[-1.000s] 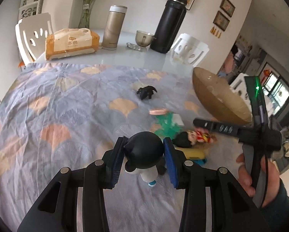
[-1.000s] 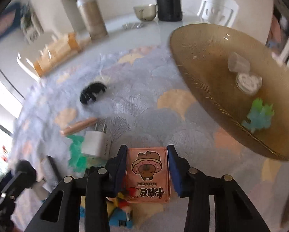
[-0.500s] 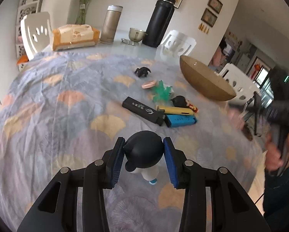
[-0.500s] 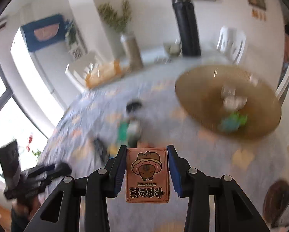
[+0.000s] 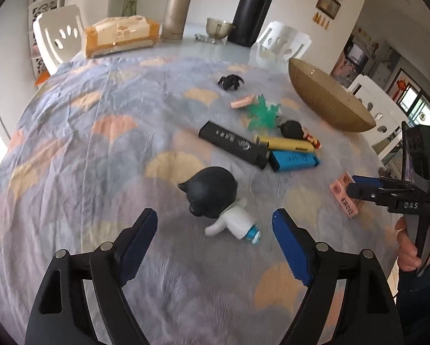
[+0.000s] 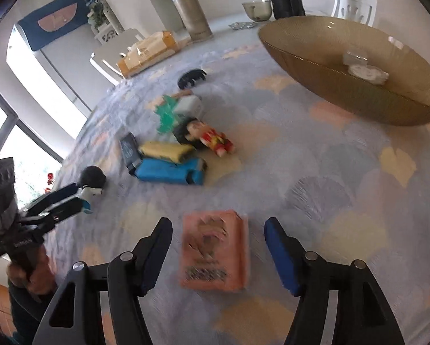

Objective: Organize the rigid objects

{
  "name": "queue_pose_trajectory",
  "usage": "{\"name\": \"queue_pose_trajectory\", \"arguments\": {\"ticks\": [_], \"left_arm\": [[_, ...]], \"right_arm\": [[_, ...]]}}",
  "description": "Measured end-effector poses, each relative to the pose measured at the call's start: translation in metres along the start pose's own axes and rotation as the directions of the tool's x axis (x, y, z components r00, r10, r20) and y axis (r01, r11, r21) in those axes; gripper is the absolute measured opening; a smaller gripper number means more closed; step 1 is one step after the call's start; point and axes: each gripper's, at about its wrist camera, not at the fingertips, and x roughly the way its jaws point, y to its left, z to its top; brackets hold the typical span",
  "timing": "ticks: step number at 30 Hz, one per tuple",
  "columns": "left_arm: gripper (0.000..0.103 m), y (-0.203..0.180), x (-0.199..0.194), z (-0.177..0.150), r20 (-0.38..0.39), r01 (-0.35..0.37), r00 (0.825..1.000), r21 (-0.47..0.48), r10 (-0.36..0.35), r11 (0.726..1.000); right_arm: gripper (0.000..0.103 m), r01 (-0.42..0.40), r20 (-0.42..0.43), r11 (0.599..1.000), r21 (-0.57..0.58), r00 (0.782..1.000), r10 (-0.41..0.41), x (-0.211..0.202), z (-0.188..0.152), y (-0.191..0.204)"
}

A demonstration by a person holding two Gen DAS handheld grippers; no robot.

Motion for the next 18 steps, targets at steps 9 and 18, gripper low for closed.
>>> {"name": "queue_pose_trajectory", "arguments": {"ticks": [9, 18], "left_arm": [[0.065, -0.014, 0.025, 0.014, -0.036, -0.107, 0.994, -0.056, 0.105, 0.993], [0.037, -0.019, 0.011, 0.008, 0.023, -0.154, 0.987, -0.072, 0.156, 0.985]], "right_arm": [[0.086, 0.116, 0.013, 0.988, -0.103, 0.993, -0.116, 0.001, -0.023, 0.029], [0.040, 0.237, 0.089, 0.945, -0.227, 0.971, -0.222, 0.010, -0.028, 0.060]]}}
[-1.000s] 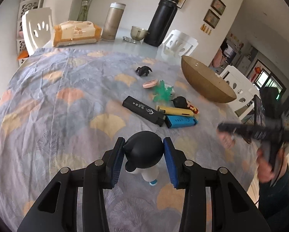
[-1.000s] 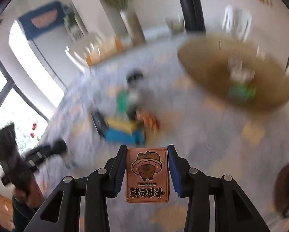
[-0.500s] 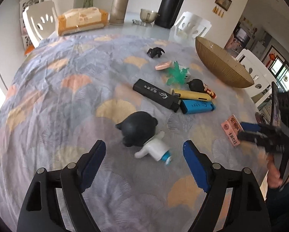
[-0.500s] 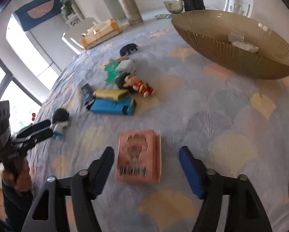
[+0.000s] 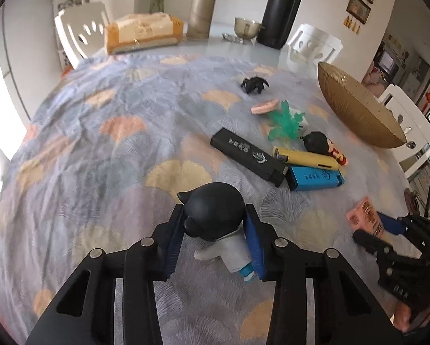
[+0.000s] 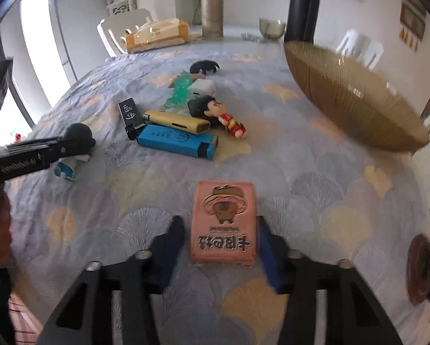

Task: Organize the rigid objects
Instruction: 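Carry figurine and pink box to the amber bowl and release both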

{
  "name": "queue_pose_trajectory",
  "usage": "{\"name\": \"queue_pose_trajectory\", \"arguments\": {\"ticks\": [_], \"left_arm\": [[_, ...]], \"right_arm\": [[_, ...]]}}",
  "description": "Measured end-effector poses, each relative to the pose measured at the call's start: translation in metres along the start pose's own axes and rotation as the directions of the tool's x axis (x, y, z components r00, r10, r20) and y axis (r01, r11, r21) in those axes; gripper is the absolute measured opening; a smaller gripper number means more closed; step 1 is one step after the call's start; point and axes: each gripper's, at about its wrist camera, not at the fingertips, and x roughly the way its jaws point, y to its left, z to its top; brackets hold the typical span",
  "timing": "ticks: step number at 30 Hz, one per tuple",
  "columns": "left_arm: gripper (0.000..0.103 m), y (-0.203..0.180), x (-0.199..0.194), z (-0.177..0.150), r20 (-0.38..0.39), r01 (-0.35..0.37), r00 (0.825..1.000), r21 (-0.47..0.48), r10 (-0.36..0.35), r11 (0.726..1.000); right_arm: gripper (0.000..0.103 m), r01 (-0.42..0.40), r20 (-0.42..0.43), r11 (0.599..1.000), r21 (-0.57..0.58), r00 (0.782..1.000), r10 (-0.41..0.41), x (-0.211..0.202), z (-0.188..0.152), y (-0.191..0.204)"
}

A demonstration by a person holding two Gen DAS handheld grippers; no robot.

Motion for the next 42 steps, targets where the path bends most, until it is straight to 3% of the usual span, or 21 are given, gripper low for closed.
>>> {"name": "queue_pose_trajectory", "arguments": {"ticks": [7, 12, 16, 19, 22, 24, 26, 30, 33, 38, 42], "left_arm": [[0.037, -0.018, -0.034, 0.027, 0.082, 0.033, 0.996, 0.042, -0.036, 0.999], [0.037, -0.049, -0.061, 0.060, 0.160, 0.097, 0.980, 0.114, -0.115, 0.989], [0.037, -0.084, -0.081, 0.097, 0.221, 0.129, 0.960, 0.190, -0.171, 0.973], [0.037, -0.110, -0.093, 0.118, 0.248, 0.142, 0.945, 0.281, -0.215, 0.949], [0.037, -0.136, -0.094, 0.134, 0.286, 0.094, 0.937, 0.349, -0.201, 0.932], [0.037, -0.145, -0.087, 0.143, 0.274, 0.116, 0.935, 0.361, -0.224, 0.925], [0.037, -0.153, -0.079, 0.157, 0.264, 0.152, 0.929, 0.362, -0.258, 0.920], [0.037, -0.163, -0.053, 0.186, 0.226, 0.258, 0.913, 0.327, -0.340, 0.909], [0.037, -0.178, -0.023, 0.193, 0.154, 0.340, 0.904, 0.304, -0.398, 0.890], [0.037, -0.207, 0.043, 0.179, 0.002, 0.370, 0.920, 0.317, -0.391, 0.873], [0.037, -0.219, 0.074, 0.171, -0.069, 0.384, 0.922, 0.305, -0.382, 0.872]], "right_arm": [[0.040, -0.057, 0.099, 0.998, -0.017, 0.993, 0.059, -0.033, 0.014, 0.006], [0.040, 0.012, 0.236, 1.000, 0.009, 0.972, -0.014, -0.088, 0.050, -0.019], [0.040, 0.094, 0.361, 0.991, 0.096, 0.924, -0.122, -0.137, 0.079, -0.046], [0.040, 0.106, 0.427, 0.978, 0.182, 0.887, -0.176, -0.168, 0.091, -0.072], [0.040, 0.117, 0.474, 0.953, 0.280, 0.846, -0.243, -0.189, 0.099, -0.098], [0.040, 0.129, 0.488, 0.928, 0.351, 0.821, -0.298, -0.198, 0.104, -0.115], [0.040, 0.119, 0.485, 0.907, 0.405, 0.813, -0.324, -0.201, 0.111, -0.130], [0.040, 0.139, 0.432, 0.859, 0.493, 0.818, -0.380, -0.198, 0.122, -0.159], [0.040, 0.178, 0.368, 0.840, 0.513, 0.838, -0.403, -0.182, 0.129, -0.171], [0.040, 0.204, 0.195, 0.825, 0.527, 0.916, -0.350, -0.119, 0.130, -0.191], [0.040, 0.234, 0.064, 0.828, 0.509, 0.949, -0.308, -0.070, 0.121, -0.190]]}}
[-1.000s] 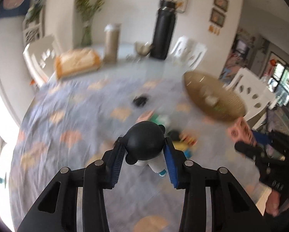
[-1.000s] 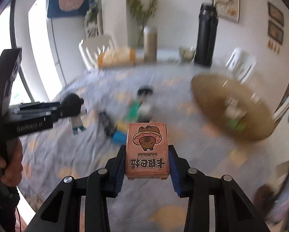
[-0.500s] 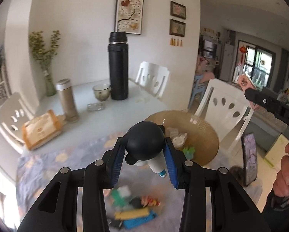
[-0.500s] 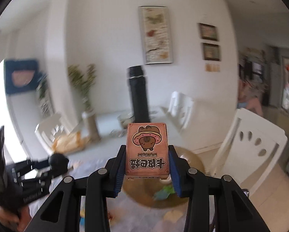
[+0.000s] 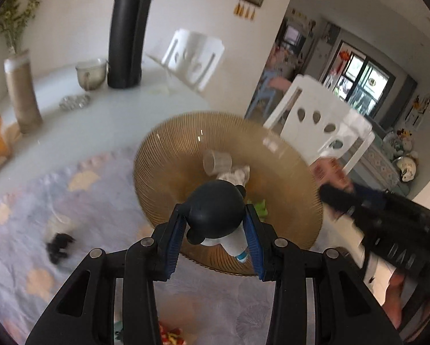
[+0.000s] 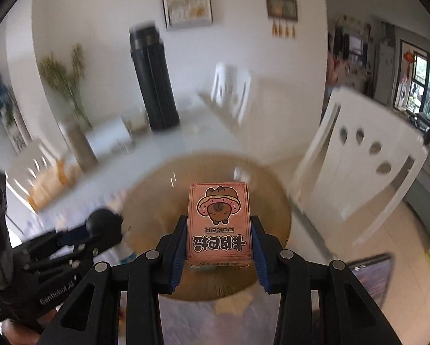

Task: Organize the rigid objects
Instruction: 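Carry figurine and pink box to the amber bowl and release both, then move both tools back toward the remaining toys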

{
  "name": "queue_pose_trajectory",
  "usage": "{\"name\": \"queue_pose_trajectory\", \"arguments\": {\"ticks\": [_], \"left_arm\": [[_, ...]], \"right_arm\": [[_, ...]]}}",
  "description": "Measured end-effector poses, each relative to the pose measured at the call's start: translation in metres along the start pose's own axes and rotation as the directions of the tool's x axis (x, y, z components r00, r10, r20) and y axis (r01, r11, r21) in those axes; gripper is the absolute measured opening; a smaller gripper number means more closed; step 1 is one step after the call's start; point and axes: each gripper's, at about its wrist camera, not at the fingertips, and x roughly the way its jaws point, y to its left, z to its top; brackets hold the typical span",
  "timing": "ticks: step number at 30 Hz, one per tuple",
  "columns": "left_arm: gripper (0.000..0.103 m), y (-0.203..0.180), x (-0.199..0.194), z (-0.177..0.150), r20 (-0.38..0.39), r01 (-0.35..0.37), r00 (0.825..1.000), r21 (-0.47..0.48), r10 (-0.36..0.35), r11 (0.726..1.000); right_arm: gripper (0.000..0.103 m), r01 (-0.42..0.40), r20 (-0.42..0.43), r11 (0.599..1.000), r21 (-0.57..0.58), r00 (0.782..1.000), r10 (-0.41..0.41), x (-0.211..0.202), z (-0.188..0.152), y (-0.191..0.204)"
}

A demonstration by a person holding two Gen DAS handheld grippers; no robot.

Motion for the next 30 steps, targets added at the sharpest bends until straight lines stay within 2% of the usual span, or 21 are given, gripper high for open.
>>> {"name": "queue_pose_trajectory", "arguments": {"ticks": [3, 6, 8, 11, 13, 15, 19, 20, 22, 24, 25, 27, 30], "left_arm": [[0.038, -0.006, 0.013, -0.006, -0.046, 0.005, 0.999, 0.008, -0.005, 1.000], [0.055, -0.012, 0.003, -0.003, -0.027, -0.019, 0.999, 0.018, 0.020, 1.000], [0.063, -0.012, -0.013, -0.001, 0.009, -0.012, 1.000, 0.020, 0.012, 1.000], [0.064, -0.009, -0.057, 0.001, 0.083, -0.002, 0.997, 0.009, 0.002, 1.000], [0.065, -0.006, -0.093, -0.001, 0.144, -0.009, 0.989, 0.005, 0.008, 1.000], [0.065, -0.004, -0.127, -0.007, 0.204, -0.035, 0.978, -0.005, 0.035, 0.999], [0.067, 0.006, -0.200, -0.031, 0.309, -0.110, 0.944, -0.048, 0.119, 0.993], [0.070, 0.010, -0.215, -0.039, 0.331, -0.123, 0.933, -0.068, 0.139, 0.990], [0.089, 0.021, -0.247, -0.061, 0.382, -0.150, 0.906, -0.118, 0.184, 0.982], [0.091, 0.035, -0.265, -0.093, 0.408, -0.225, 0.869, -0.178, 0.280, 0.958], [0.091, 0.042, -0.265, -0.106, 0.396, -0.259, 0.860, -0.204, 0.321, 0.944], [0.091, 0.064, -0.253, -0.142, 0.324, -0.336, 0.849, -0.276, 0.417, 0.900], [0.091, 0.093, -0.225, -0.183, 0.234, -0.383, 0.851, -0.336, 0.470, 0.861]], "right_arm": [[0.040, 0.013, -0.066, 1.000, -0.020, 0.998, -0.014, 0.019, -0.009, 0.000], [0.042, -0.010, -0.123, 1.000, 0.004, 0.992, 0.011, 0.027, -0.012, -0.007], [0.044, -0.002, -0.107, 1.000, 0.006, 0.994, 0.002, 0.021, -0.012, -0.010], [0.048, -0.047, -0.032, 0.999, 0.010, 0.998, 0.048, -0.008, -0.010, -0.010], [0.058, -0.072, 0.034, 0.997, 0.001, 0.997, 0.072, -0.032, -0.009, -0.006], [0.064, -0.086, 0.086, 0.996, -0.023, 0.992, 0.088, -0.054, -0.011, 0.001], [0.064, -0.152, 0.126, 0.984, -0.097, 0.978, 0.164, -0.085, -0.016, 0.029], [0.064, -0.176, 0.129, 0.978, -0.111, 0.973, 0.190, -0.091, -0.019, 0.036], [0.065, -0.232, 0.127, 0.961, -0.151, 0.959, 0.252, -0.102, -0.033, 0.054], [0.066, -0.281, 0.120, 0.937, -0.206, 0.944, 0.309, -0.106, -0.050, 0.074], [0.066, -0.305, 0.108, 0.921, -0.241, 0.935, 0.338, -0.104, -0.063, 0.085], [0.080, -0.355, 0.059, 0.889, -0.289, 0.920, 0.387, -0.089, -0.088, 0.105], [0.081, -0.458, -0.012, 0.837, -0.300, 0.879, 0.476, -0.059, -0.120, 0.117]]}}
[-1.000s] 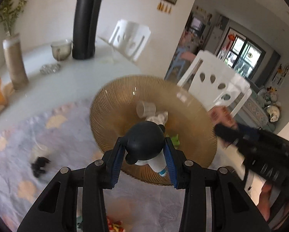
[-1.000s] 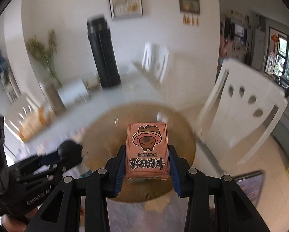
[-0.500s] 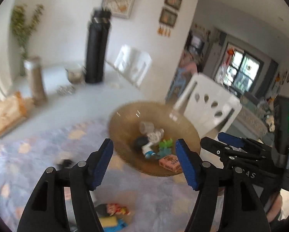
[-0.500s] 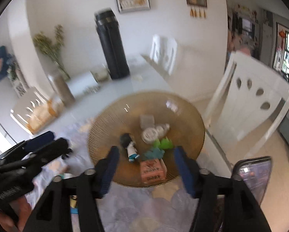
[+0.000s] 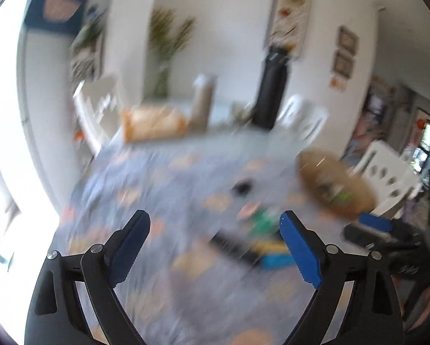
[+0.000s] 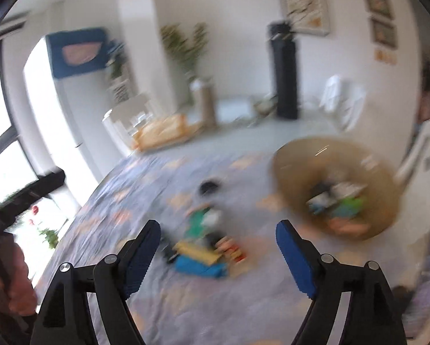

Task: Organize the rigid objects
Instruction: 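Move both tools back toward the remaining toys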

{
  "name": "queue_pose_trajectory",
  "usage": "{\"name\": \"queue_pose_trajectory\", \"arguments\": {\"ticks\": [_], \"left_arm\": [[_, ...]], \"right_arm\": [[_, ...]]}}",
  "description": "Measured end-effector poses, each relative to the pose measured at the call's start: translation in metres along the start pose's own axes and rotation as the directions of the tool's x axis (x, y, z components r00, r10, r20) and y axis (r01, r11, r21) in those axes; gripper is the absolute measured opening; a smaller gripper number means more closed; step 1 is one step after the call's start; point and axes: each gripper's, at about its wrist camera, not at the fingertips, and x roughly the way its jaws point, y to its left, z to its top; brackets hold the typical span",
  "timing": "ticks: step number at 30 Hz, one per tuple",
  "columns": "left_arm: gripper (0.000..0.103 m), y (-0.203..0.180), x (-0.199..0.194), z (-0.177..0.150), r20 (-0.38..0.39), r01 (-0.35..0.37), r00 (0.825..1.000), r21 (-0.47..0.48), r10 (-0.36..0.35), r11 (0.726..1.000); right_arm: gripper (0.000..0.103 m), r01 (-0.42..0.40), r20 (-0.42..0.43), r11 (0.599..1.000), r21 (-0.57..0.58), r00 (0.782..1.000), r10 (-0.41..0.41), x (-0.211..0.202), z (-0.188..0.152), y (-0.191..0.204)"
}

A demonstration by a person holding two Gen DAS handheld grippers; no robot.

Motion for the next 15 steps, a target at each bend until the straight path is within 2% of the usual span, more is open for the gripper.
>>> {"name": "queue_pose_trajectory", "arguments": {"ticks": [3, 6, 8, 10, 15], "left_arm": [[0.091, 0.019, 0.032, -0.037, -0.076, -0.021, 0.997, -0.035, 0.018, 0.999], [0.091, 0.026, 0.053, -0.054, -0.140, -0.020, 0.990, -0.056, 0.012, 0.998], [0.091, 0.030, 0.051, -0.057, -0.151, -0.019, 0.988, -0.046, 0.012, 0.999], [0.091, 0.028, 0.049, -0.059, -0.144, 0.000, 0.989, -0.041, -0.006, 0.999], [0.091, 0.026, 0.060, -0.061, -0.220, -0.033, 0.975, -0.039, 0.023, 0.999]], "right_arm": [[0.081, 0.018, -0.021, 1.000, 0.019, 1.000, -0.017, 0.032, -0.030, -0.008], [0.081, 0.047, -0.047, 0.999, 0.027, 0.998, -0.046, 0.052, -0.044, -0.017], [0.081, 0.025, -0.076, 0.999, 0.046, 0.997, -0.022, 0.058, -0.046, -0.021], [0.082, 0.044, -0.075, 0.999, 0.031, 0.996, -0.041, 0.060, -0.047, -0.021], [0.082, 0.047, -0.117, 0.998, 0.038, 0.992, -0.042, 0.067, -0.048, -0.025]]}}
